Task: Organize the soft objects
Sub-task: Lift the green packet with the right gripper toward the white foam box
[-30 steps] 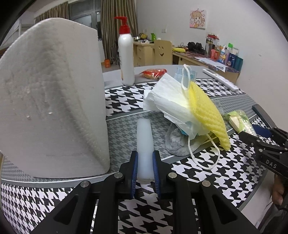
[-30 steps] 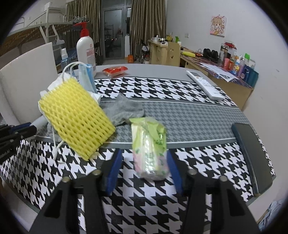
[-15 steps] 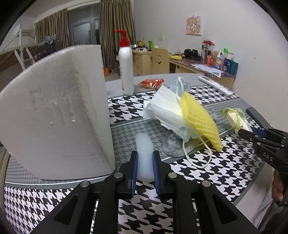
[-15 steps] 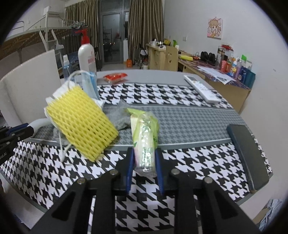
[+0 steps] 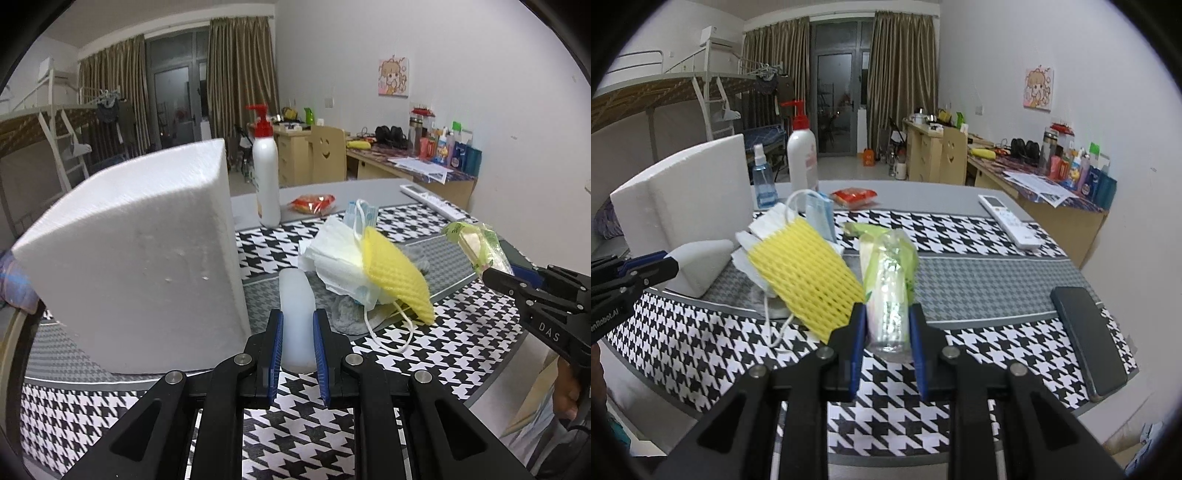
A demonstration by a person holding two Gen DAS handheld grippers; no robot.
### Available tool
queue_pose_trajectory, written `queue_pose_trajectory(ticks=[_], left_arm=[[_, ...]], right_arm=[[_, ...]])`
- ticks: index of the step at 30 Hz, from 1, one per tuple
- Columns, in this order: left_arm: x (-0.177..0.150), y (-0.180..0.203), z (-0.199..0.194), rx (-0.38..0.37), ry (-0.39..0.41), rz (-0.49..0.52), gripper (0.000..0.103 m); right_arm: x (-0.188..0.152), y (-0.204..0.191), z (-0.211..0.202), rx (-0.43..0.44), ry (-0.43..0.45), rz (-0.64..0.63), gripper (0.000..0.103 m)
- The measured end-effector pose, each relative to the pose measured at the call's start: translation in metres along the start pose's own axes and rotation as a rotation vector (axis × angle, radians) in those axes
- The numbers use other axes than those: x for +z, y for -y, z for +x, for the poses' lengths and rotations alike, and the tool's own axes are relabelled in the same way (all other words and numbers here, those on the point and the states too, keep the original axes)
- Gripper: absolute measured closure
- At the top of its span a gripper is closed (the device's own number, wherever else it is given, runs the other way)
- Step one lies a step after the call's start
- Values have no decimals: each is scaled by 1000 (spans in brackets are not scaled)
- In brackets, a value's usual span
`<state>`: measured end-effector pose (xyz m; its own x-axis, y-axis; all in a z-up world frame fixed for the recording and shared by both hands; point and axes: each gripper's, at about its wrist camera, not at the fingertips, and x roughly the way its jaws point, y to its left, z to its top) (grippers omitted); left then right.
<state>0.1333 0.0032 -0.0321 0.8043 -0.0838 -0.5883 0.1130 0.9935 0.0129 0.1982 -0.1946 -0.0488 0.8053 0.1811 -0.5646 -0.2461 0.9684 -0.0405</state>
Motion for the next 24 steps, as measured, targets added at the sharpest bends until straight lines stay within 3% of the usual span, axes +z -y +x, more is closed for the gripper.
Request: queue_pose_trajectory(ticks=[10,24], left_arm=[[10,1,-34,4,90,2,85],[38,-11,-61,28,146,-14,85]], right_arm=[[10,-9,-18,23,61,-8,76],[46,-18,-40,66,148,-7,76]])
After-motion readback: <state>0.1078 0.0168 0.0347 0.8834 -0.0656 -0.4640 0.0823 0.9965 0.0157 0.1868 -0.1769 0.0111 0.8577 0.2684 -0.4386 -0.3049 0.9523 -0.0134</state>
